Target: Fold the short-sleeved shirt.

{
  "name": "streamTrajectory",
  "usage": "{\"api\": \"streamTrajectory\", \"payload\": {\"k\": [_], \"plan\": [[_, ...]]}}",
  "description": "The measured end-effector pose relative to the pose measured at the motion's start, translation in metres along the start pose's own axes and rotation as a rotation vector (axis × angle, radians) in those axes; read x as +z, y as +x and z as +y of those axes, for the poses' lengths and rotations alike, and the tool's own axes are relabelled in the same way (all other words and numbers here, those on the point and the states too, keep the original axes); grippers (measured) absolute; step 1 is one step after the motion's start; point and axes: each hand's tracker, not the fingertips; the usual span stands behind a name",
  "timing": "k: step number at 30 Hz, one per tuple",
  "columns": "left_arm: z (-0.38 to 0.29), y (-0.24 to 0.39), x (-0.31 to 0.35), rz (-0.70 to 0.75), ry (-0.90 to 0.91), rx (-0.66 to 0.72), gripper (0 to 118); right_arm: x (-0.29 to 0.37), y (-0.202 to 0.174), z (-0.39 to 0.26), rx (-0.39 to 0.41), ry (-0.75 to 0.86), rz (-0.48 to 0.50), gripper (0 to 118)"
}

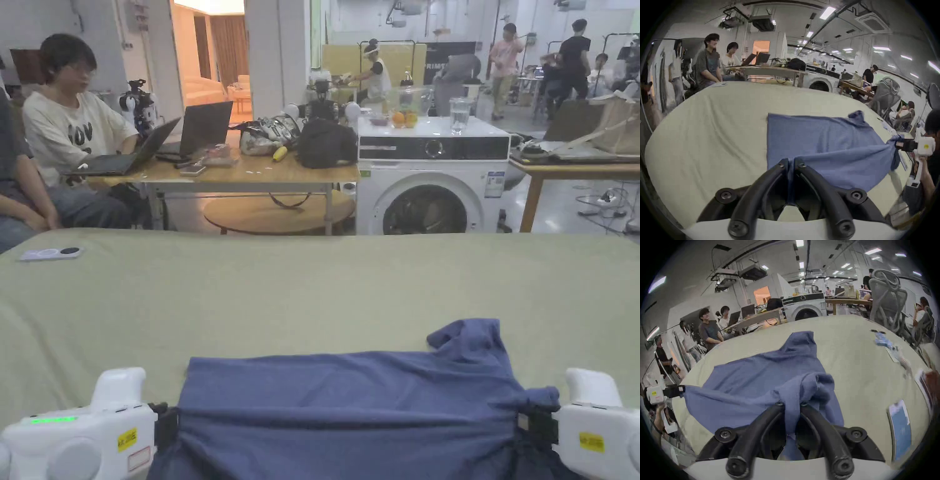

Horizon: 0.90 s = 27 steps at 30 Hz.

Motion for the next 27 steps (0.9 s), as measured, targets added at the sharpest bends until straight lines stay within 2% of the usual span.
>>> {"api": "streamTrajectory", "payload": {"k": [2, 3, 5, 6, 7, 8, 9, 10, 11, 13, 17, 18, 20, 21, 23, 24, 25, 26, 27], "plan": [[0.004, 0.004, -0.019, 0.009, -0.024, 0.017, 2, -0.021, 0.001, 0.007, -0.03, -0.029, -0.019, 5], [0.001, 0.004, -0.025, -0.012, -0.007, 0.027, 2, -0.027, 0.0, 0.007, -0.017, -0.026, -0.031, 5], [-0.001, 0.006, -0.03, -0.018, 0.006, 0.023, 2, -0.035, -0.006, 0.007, 0.08, -0.023, -0.061, 6], [-0.002, 0.007, -0.029, -0.019, 0.003, 0.036, 2, -0.034, -0.01, 0.007, 0.156, -0.023, -0.071, 13], [-0.002, 0.007, -0.026, -0.034, -0.002, 0.054, 14, -0.031, -0.013, 0.006, 0.202, -0.015, -0.088, 38], [-0.003, 0.008, -0.021, -0.048, 0.011, 0.061, 41, -0.025, -0.017, 0.006, 0.232, 0.007, -0.095, 62], [-0.003, 0.012, -0.01, -0.063, 0.062, 0.059, 75, -0.016, -0.018, 0.003, 0.245, 0.043, -0.092, 77], [-0.001, 0.016, -0.003, -0.052, 0.058, 0.045, 79, -0.009, -0.021, 0.002, 0.239, 0.059, -0.086, 77], [0.0, 0.02, 0.008, -0.041, 0.113, 0.018, 75, 0.001, -0.024, 0.001, 0.24, 0.088, -0.069, 77], [0.003, 0.031, 0.026, -0.033, 0.173, -0.017, 76, 0.018, -0.031, -0.003, 0.237, 0.144, -0.046, 77], [0.006, 0.053, 0.061, -0.059, 0.256, -0.091, 76, 0.048, -0.04, -0.014, 0.171, 0.196, 0.017, 76], [0.007, 0.057, 0.068, -0.062, 0.251, -0.102, 76, 0.054, -0.042, -0.017, 0.169, 0.198, 0.039, 70], [0.006, 0.066, 0.082, -0.098, 0.269, -0.131, 71, 0.063, -0.047, -0.024, 0.18, 0.208, 0.048, 34], [0.005, 0.071, 0.087, -0.104, 0.273, -0.136, 60, 0.066, -0.05, -0.027, 0.185, 0.209, 0.041, 18], [0.005, 0.076, 0.091, -0.108, 0.266, -0.14, 42, 0.072, -0.051, -0.031, 0.169, 0.199, 0.079, 14], [0.001, 0.08, 0.094, -0.103, 0.266, -0.143, 42, 0.075, -0.052, -0.035, 0.164, 0.207, 0.078, 14], [0.0, 0.081, 0.097, -0.097, 0.269, -0.145, 13, 0.077, -0.054, -0.036, 0.164, 0.224, 0.061, 10], [0.001, 0.08, 0.097, -0.101, 0.263, -0.143, 0, 0.079, -0.054, -0.037, 0.165, 0.224, 0.064, 0], [-0.001, 0.078, 0.098, -0.111, 0.247, -0.138, 0, 0.082, -0.052, -0.037, 0.163, 0.22, 0.073, 0]]}}
